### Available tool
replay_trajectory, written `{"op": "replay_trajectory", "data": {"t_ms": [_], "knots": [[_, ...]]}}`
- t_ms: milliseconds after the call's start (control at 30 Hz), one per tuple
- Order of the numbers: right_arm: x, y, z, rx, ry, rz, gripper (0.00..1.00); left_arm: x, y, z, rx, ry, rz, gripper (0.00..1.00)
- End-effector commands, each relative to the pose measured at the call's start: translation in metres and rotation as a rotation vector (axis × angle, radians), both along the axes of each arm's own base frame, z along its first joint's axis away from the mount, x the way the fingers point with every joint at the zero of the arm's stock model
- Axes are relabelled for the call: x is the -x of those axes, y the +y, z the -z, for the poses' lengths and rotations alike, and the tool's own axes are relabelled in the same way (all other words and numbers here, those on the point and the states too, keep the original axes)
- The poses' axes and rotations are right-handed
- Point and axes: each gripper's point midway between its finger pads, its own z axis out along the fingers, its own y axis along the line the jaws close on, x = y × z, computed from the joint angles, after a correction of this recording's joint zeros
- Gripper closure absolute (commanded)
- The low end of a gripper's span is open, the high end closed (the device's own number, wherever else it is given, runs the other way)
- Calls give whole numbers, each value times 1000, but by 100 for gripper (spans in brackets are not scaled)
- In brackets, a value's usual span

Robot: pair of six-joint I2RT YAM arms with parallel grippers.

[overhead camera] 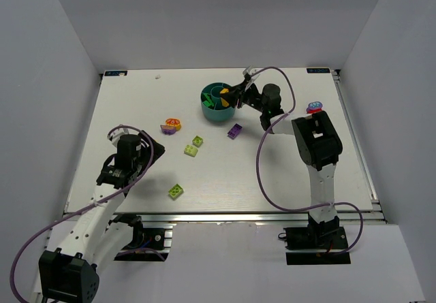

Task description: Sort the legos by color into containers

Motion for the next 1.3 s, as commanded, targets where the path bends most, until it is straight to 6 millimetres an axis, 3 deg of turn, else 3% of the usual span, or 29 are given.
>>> {"op": "replay_trajectory", "data": {"t_ms": [0, 233, 300, 433, 500, 533, 567, 600, 633, 667, 700, 767, 867, 900, 933, 967, 1000, 1067, 1167, 1267], "knots": [[-7, 3, -35, -39, -123, 12, 52, -7, -1, -16, 4, -40, 0, 3], [6, 0, -47, -42, -155, -6, 34, -10, -3, -16, 8, -44, 13, 3], [10, -1, -49, -42, -156, -12, 33, -12, -4, -16, 8, -46, 17, 3], [25, -8, -73, -34, -194, -47, 38, -14, -5, -19, -1, -48, 27, 5], [30, -12, -80, 5, -213, -70, 41, -17, -4, -20, -8, -49, 29, 15], [37, -14, -84, 53, -223, -100, 48, -19, -5, -24, -6, -63, 31, 24], [38, -18, -86, 88, -243, -112, 54, -21, -7, -20, -6, -49, 37, 52], [42, -20, -87, 116, -253, -135, 62, -23, -8, -19, -3, -49, 40, 67], [49, -23, -90, 161, -266, -176, 86, -27, -9, -19, -1, -51, 43, 79], [49, -29, -89, 183, -263, -178, 94, -31, -11, -16, -5, -33, 53, 91], [51, -33, -93, 202, -267, -182, 100, -34, -12, -15, -7, -23, 60, 93], [51, -45, -80, 232, -156, -195, 97, -44, -13, -20, -17, -18, 66, 92], [61, -51, -64, 259, 72, -326, 83, -56, -10, -7, -53, 51, 72, 65], [61, -52, -47, 297, 110, -371, 75, -65, -11, -5, -65, 71, 78, 49], [65, -53, -44, 323, 148, -385, 68, -69, -9, -2, -78, 90, 77, 42], [76, -58, -32, 351, 188, -401, 59, -73, -7, 0, -96, 104, 85, 37], [82, -62, -41, 365, 151, -373, 34, -82, -7, -5, -104, 101, 84, 34], [94, -68, -41, 372, 92, -348, 11, -87, -2, 11, -133, 170, 88, 27], [115, -77, -41, 384, 9, -302, 10, -93, 4, 26, -188, 252, 92, 25], [125, -81, -36, 395, 48, -295, 11, -99, 10, 40, -232, 308, 103, 24]]}}
